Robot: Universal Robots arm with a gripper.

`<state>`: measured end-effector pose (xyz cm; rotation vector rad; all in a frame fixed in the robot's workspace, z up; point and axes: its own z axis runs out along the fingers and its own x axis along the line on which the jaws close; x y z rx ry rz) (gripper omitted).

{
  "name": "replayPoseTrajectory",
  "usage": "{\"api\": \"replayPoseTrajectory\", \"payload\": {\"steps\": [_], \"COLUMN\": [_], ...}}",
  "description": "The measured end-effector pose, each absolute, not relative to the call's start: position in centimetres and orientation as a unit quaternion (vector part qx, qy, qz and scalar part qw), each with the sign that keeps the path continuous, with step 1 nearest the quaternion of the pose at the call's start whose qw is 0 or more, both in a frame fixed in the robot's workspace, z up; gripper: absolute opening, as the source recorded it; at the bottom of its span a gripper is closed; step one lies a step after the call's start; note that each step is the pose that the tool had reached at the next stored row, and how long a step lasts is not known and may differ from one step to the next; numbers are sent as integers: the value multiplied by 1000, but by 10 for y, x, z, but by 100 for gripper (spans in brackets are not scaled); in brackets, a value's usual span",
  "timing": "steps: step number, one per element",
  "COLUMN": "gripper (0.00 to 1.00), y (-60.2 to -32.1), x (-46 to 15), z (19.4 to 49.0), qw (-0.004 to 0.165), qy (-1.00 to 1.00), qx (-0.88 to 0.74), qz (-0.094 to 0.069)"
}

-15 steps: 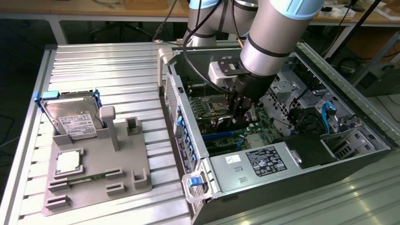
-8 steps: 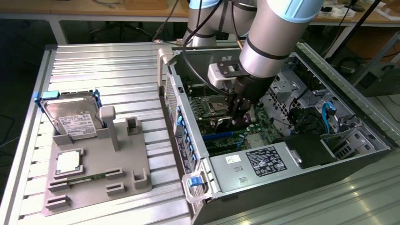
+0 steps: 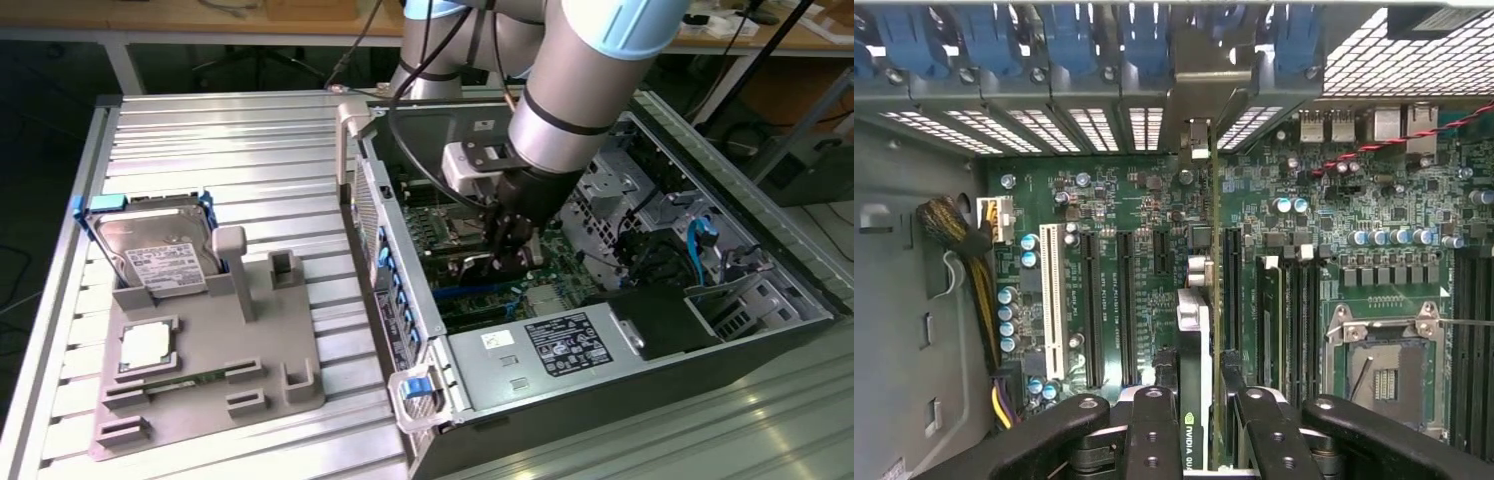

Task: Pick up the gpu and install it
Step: 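Insert the gpu into the slot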

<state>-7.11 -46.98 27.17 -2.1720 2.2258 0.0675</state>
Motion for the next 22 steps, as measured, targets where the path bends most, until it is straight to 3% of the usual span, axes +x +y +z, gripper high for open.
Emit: {"api": "replayPoseTrajectory", "payload": {"steps": [22], "gripper": [27], "y": [-468], "x": [-73], "z": [263], "qw": [15], "qy": [716], "qx": [-698], "qz": [22]}}
